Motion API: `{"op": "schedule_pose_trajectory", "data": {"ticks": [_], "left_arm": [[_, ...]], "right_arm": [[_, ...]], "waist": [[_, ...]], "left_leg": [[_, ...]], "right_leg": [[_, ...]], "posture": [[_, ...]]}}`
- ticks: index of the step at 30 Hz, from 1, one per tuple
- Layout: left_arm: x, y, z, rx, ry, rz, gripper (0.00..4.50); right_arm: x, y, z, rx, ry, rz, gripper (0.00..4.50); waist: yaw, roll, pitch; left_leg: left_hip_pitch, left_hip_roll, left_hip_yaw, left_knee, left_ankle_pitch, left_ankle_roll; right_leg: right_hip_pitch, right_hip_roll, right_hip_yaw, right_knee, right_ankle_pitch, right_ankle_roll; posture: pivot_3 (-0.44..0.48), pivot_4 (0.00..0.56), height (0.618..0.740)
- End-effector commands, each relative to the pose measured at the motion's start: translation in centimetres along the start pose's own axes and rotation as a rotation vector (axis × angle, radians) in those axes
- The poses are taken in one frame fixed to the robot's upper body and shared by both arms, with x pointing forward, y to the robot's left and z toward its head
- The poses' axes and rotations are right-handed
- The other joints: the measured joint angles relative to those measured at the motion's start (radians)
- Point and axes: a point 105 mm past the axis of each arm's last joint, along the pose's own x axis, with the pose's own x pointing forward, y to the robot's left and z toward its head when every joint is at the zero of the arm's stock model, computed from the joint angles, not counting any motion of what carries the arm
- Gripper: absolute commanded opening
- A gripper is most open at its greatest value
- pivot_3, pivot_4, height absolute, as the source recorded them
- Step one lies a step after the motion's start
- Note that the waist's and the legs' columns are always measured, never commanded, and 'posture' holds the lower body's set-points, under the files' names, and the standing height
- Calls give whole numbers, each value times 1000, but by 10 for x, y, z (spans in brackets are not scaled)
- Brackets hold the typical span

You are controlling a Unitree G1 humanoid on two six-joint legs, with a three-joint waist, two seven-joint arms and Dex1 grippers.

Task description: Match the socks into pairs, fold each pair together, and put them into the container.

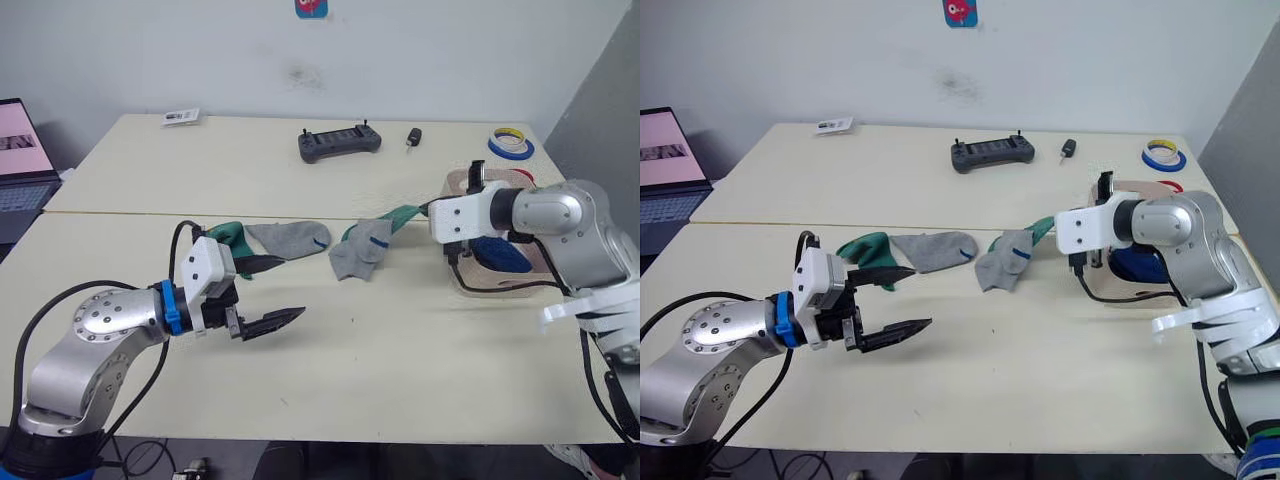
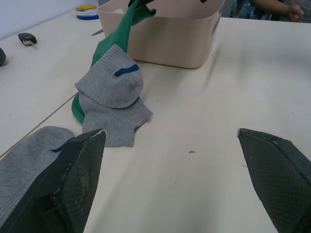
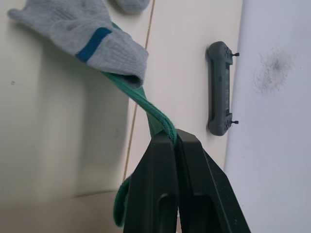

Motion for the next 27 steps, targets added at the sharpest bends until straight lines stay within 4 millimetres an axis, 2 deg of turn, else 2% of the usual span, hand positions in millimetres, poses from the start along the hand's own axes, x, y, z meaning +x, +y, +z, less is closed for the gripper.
{"op": "schedule_pose_trajectory", "data": {"ticks": [1, 9, 18, 22, 27], "left_arm": [[1, 2, 8, 44, -26, 17, 4500], [2, 7, 8, 52, -37, 45, 4500], [4, 9, 8, 54, -50, 58, 4500], [-5, 18, 4, 69, -10, 89, 4500], [-28, 36, -2, 116, 71, 147, 4500]], "right_arm": [[-11, -33, -5, -62, 29, -110, 13], [-30, -79, -17, -120, 83, -247, 13], [-35, -90, -6, -127, 24, -292, 13], [-37, -82, 21, 4, -149, -223, 13], [-38, -48, 73, 91, -398, -86, 13]], "waist": [[0, 0, 0], [0, 0, 0], [0, 0, 0], [0, 0, 0], [0, 0, 0]], "left_leg": [[0, 0, 0, 0, 0, 0], [0, 0, 0, 0, 0, 0], [0, 0, 0, 0, 0, 0], [0, 1, 0, 0, 0, 0], [0, 1, -2, -1, 0, 0]], "right_leg": [[0, 0, 0, 0, 0, 0], [0, 0, 0, 0, 0, 0], [-1, 0, 0, 0, 0, 0], [-1, 0, 0, 1, 0, 0], [0, 0, -1, 1, 0, 0]], "posture": [[0, 150, 740], [0, 150, 740], [0, 150, 740], [0, 150, 740], [0, 150, 740]]}}
